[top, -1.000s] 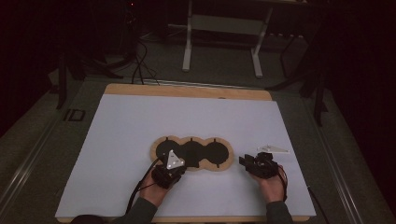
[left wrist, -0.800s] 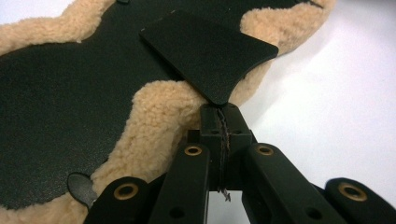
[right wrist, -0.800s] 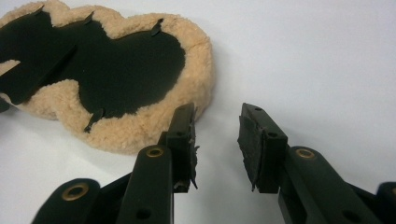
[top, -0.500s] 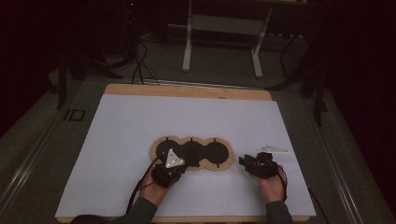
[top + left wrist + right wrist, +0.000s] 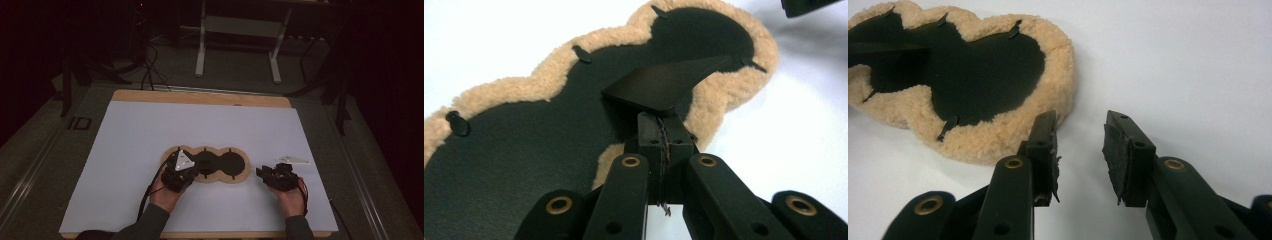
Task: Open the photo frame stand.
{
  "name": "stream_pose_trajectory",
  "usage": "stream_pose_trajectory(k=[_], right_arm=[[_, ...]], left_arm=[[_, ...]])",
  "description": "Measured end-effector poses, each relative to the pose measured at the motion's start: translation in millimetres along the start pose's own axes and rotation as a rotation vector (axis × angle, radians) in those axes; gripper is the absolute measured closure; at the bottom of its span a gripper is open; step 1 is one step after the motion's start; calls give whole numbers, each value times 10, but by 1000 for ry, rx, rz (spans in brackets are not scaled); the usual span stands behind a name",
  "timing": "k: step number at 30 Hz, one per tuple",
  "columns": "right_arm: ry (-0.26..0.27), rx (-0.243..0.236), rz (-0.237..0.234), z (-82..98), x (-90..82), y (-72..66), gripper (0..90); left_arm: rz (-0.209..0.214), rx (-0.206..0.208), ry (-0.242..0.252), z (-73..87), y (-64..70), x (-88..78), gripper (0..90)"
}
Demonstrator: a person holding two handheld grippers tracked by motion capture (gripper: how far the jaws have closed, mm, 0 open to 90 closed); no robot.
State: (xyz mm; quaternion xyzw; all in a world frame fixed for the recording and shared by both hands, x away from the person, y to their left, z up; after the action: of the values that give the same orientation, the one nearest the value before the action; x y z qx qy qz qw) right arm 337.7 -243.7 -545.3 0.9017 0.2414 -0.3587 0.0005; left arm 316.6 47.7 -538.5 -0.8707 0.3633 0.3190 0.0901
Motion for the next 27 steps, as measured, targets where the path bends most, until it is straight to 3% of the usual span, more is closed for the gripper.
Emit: stream_pose_trajectory(k=[8,16,20,27], right_arm=[[0,1,-1,1,0,5,659],[4,5,-1,2,-6,17,658],[5,4,-5,0,-7,15,652],[4,4,-7,2,-5,12,646]], left_arm=[[3,-2,-7,13,-13,4,889],[4,11,0,43,-2,-61,710],[-6,31,-3,76,-2,-95,651],[-15,28,3,141,-27,-136,580]])
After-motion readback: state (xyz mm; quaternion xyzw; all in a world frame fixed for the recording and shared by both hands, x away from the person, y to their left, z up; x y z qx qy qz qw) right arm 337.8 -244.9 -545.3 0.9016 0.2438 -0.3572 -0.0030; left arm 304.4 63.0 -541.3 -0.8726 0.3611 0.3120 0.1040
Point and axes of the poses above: each handheld gripper's, and its own axes: x roughly forward along the jaws, z roughly out of its underside, y roughly to its right, the point moved 5 cm from there along x, roughly forward along the jaws, and after that the axes turned 2 degrees about z, right-handed, at the moved point
